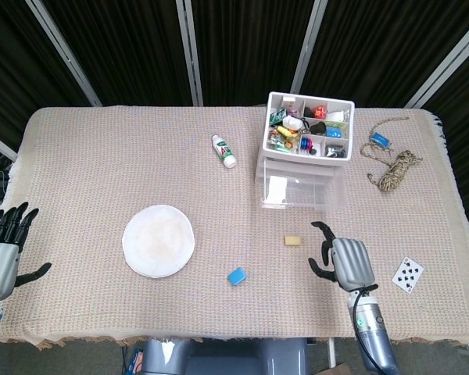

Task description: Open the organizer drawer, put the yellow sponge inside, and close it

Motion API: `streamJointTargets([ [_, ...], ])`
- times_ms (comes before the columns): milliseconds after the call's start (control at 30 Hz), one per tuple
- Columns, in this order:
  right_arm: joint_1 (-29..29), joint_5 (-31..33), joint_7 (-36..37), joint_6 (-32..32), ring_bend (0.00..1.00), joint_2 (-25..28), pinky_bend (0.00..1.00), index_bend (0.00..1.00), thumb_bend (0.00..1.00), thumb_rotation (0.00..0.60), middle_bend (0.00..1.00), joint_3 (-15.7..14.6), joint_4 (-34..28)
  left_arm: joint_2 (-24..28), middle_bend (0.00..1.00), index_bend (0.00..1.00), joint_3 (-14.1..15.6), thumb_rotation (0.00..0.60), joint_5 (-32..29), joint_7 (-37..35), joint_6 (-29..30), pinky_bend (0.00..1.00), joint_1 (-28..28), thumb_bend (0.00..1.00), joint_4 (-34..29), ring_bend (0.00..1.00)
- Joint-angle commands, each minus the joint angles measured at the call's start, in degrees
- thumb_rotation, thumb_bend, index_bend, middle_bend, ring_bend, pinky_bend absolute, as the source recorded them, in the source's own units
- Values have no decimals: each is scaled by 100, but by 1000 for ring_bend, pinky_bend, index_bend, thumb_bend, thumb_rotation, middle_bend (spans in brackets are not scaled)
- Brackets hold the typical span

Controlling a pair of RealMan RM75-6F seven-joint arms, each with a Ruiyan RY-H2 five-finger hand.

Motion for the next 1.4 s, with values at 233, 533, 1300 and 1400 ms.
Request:
streamJointTargets([
  [233, -37, 63, -28, -192, 780, -622, 682, 282, 225, 600, 806, 51, 947, 17, 0, 60, 7, 600, 27, -55, 0, 0, -3, 113, 5, 0],
  [533, -3, 184, -278, -421, 895, -1121, 720, 308, 208, 600, 911, 166, 1941, 9, 0, 61, 3, 600, 25, -67, 2, 0, -3, 114, 10, 0],
  [1300, 245, 518, -382, -1001, 902, -2011, 721, 380, 229, 600, 916, 661, 3201, 56, 0, 62, 10, 600, -21, -169, -94, 0, -23, 114, -34, 0],
  [1400, 277, 526, -369, -1041, 902, -2112, 722, 380, 236, 600, 917, 712, 3318, 59, 0, 63, 10, 600, -24, -173, -99, 0, -24, 114, -41, 0],
])
